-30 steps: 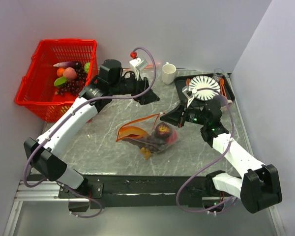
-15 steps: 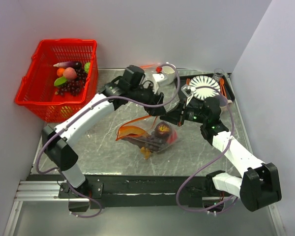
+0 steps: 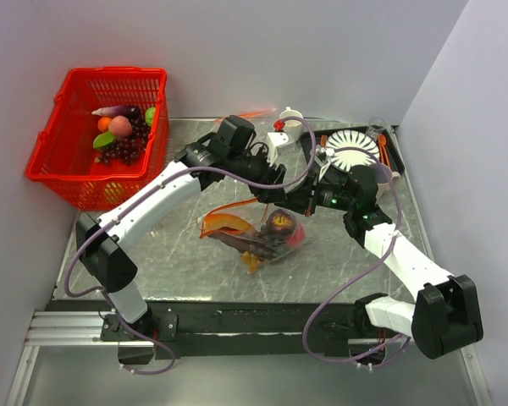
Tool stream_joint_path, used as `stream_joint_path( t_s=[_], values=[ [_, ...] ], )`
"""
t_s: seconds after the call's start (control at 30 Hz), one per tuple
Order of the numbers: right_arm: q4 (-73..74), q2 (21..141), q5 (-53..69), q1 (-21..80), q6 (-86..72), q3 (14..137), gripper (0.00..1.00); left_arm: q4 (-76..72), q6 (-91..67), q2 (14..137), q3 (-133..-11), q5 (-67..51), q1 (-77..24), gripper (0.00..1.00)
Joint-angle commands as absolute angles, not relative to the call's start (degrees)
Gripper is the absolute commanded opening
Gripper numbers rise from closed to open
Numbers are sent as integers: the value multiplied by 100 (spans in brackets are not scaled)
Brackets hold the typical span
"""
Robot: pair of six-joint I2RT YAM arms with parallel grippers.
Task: Place the food in the zip-top bag and seal the zipper
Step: Zip the zipper food storage bag at the center of the board.
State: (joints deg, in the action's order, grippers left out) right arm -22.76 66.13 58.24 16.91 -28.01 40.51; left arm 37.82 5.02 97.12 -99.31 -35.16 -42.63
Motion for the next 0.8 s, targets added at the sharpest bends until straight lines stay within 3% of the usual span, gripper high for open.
stream_joint_path(
  t_s=[0.0, 0.23, 0.67, 0.77],
  values=[
    [-2478, 6645, 5950, 1731, -2830, 4342, 0, 3753, 642, 9290, -9862, -3367, -4271, 59],
    [-2470, 6636, 5968, 1731, -2839, 4359, 0, 3612, 615, 9105, -9738, -3348, -4271, 45],
    [-2399, 6653, 5994, 1731, -2848, 4447, 0, 3814, 677, 9220, -9800, -3226, -4271, 40],
    [-2400, 6653, 6003, 1731, -2865, 4473, 0, 3850, 703, 9229, -9835, -3199, -4271, 29]
  ],
)
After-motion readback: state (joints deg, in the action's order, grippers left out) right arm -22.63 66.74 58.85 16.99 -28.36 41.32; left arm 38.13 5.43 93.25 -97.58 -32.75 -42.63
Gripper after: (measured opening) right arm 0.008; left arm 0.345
